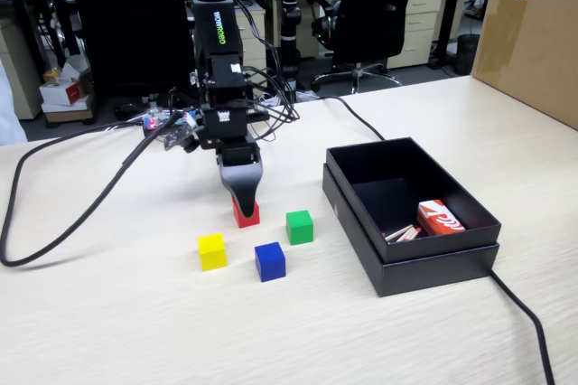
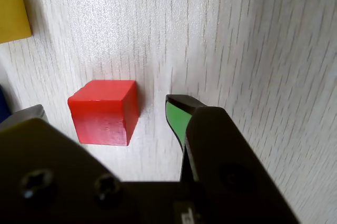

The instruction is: Put the red cube on top of the blue cube

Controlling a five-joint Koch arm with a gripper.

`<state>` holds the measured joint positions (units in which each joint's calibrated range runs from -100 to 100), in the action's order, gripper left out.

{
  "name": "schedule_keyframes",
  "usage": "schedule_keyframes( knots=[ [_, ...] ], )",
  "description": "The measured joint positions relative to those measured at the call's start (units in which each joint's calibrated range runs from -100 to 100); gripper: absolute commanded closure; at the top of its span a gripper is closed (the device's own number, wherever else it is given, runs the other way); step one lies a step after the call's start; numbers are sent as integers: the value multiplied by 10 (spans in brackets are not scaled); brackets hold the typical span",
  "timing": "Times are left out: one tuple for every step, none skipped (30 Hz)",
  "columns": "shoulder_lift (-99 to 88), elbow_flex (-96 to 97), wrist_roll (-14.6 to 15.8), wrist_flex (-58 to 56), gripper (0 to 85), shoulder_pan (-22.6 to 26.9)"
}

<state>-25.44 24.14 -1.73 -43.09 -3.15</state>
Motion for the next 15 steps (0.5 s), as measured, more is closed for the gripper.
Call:
schedule_keyframes(
  knots=[
    [1,1,0,0,408,0],
    [3,1,0,0,410,0],
    [6,0,0,0,410,0],
    [16,-1,0,0,410,0],
    [22,-5,0,0,410,-1],
    [23,-7,-1,1,411,-1],
    [26,-12,0,1,419,-2],
    [32,-16,0,1,419,-2],
    [36,-17,-1,1,419,-2],
    [39,-17,-1,1,419,-2],
    [43,-18,-2,1,422,-3],
    [47,-21,-2,1,432,-3],
    [50,-27,-2,0,483,-2],
    [53,-31,-2,1,507,-2],
    [53,-32,-2,1,527,-2]
  ],
)
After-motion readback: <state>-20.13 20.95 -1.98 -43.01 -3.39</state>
